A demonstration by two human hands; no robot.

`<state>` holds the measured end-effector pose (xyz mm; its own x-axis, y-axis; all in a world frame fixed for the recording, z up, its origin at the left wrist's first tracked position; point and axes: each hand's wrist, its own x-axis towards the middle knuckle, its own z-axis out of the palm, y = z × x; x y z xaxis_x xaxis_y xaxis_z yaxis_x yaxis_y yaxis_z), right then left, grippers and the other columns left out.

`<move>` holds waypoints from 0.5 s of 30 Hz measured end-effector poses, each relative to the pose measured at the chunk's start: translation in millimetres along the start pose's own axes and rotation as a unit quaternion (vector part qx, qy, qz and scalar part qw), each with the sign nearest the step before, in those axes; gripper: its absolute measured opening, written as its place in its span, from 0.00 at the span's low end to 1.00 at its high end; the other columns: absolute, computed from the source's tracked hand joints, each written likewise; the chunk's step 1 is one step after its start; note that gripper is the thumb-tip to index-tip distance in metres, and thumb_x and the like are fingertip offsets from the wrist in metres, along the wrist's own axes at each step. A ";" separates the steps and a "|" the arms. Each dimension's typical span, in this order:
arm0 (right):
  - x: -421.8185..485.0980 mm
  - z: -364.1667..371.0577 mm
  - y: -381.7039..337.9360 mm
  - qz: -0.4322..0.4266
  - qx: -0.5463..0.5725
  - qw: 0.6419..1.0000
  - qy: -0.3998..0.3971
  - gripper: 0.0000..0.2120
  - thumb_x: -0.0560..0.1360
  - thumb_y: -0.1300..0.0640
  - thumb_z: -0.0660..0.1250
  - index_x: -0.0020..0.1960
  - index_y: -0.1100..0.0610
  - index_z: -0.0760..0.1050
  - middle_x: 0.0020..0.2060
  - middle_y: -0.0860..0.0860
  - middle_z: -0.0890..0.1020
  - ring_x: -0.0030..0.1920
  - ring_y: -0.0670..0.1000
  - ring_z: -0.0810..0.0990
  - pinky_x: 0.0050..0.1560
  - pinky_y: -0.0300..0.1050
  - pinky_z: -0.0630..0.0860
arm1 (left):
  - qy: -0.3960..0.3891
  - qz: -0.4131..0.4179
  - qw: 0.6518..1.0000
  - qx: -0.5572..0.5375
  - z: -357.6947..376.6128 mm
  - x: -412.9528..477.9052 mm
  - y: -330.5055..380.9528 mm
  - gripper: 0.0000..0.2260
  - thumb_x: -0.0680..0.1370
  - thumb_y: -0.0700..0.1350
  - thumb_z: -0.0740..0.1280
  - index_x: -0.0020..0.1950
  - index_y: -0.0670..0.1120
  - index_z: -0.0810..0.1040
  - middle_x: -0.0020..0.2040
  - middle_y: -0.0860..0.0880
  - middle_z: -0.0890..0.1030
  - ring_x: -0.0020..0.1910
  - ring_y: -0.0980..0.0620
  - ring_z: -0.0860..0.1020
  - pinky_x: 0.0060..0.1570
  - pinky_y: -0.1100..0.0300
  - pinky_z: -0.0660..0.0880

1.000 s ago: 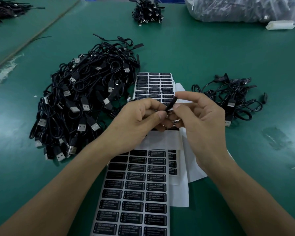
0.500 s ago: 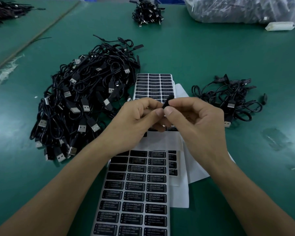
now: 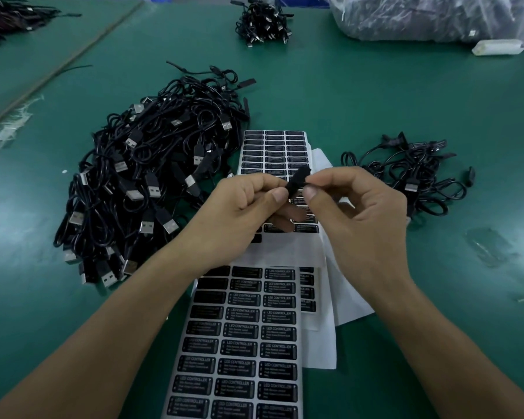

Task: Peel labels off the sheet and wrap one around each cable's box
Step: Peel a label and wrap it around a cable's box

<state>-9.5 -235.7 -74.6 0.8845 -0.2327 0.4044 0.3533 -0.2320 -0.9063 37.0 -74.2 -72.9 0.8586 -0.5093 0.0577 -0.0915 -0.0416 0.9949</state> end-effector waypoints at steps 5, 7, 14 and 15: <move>3.1 -2.0 -1.0 0.035 0.040 0.998 0.015 0.11 0.75 0.68 0.71 0.44 0.51 0.80 0.37 0.45 0.84 0.37 0.42 0.80 0.42 0.36 0.77 | -0.005 -0.004 1.000 0.015 -1.4 -0.3 0.4 0.08 0.83 0.39 0.61 0.57 0.42 0.79 0.43 0.50 0.87 0.41 0.57 0.84 0.45 0.67 0.78; 3.7 -2.0 -1.9 0.047 0.051 0.997 0.016 0.12 0.75 0.68 0.71 0.43 0.51 0.80 0.36 0.44 0.84 0.35 0.41 0.79 0.40 0.35 0.76 | -0.005 -0.005 1.000 0.025 -2.1 0.1 -0.4 0.08 0.84 0.39 0.61 0.58 0.42 0.79 0.42 0.50 0.87 0.40 0.56 0.84 0.45 0.67 0.78; 3.1 -4.3 -3.3 0.060 0.038 0.997 -0.002 0.10 0.74 0.67 0.72 0.42 0.53 0.79 0.34 0.42 0.83 0.35 0.40 0.80 0.40 0.33 0.75 | -0.002 -0.003 0.998 0.055 -1.7 -1.0 1.9 0.09 0.84 0.40 0.60 0.56 0.43 0.79 0.39 0.49 0.86 0.37 0.55 0.81 0.44 0.66 0.78; 3.2 -4.4 -3.2 0.061 0.038 0.997 -0.001 0.09 0.74 0.67 0.72 0.42 0.53 0.79 0.34 0.43 0.83 0.35 0.41 0.79 0.39 0.33 0.75 | 0.002 -0.002 0.998 0.059 -1.2 -1.0 2.3 0.09 0.85 0.40 0.59 0.56 0.43 0.79 0.37 0.51 0.84 0.35 0.57 0.79 0.42 0.67 0.77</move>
<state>-9.1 -239.9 -69.9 0.9225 -0.2533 0.2912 0.2656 -0.1309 -0.9552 36.5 -72.8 -70.6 0.8614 -0.5051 0.0542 -0.1470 -0.1457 0.9784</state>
